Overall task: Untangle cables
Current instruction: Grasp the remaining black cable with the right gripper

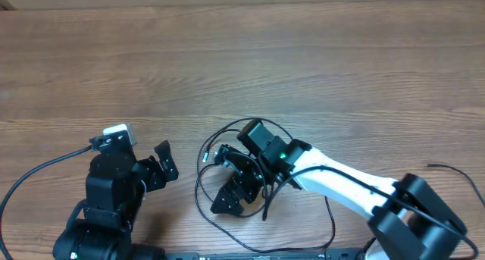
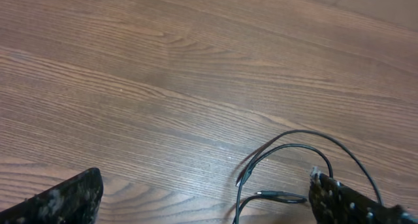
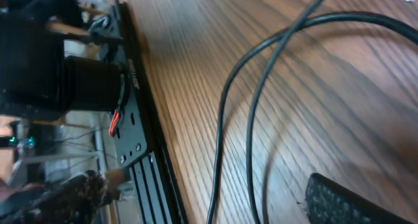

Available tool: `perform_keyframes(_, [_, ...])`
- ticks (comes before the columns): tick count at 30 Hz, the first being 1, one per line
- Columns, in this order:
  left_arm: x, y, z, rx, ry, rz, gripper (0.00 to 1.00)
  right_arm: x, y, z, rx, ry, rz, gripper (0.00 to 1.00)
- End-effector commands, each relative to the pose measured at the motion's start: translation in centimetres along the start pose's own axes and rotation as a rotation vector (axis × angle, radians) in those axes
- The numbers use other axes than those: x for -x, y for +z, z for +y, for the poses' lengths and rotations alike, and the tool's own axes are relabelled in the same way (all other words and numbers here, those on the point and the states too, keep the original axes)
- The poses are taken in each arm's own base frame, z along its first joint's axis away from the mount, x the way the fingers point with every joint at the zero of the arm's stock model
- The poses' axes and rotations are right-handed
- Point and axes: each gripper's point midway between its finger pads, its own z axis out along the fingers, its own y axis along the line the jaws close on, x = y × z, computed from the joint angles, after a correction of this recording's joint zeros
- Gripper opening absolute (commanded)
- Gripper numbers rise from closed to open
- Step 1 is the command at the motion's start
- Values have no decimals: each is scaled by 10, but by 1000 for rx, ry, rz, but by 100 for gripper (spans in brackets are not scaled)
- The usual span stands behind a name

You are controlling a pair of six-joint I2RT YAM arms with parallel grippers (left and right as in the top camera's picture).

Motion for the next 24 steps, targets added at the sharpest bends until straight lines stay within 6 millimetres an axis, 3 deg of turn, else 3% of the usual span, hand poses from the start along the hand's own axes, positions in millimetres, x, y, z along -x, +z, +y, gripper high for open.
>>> perform_keyframes(1, [7,-4,2,13,18,-24,100,1,8,13,112,-34,-1,89])
perform_keyframes(6, [7,-4,2,13,18,-24,100,8,10,11,114,-63,-27,88])
perform_keyframes(15, [7,-4,2,13,18,-24,100,9,34,-12,118,-11,-28,93])
perform_keyframes(24, [7,-4,2,13,18,-24,100,2,53,-10,170,-30,-2,93])
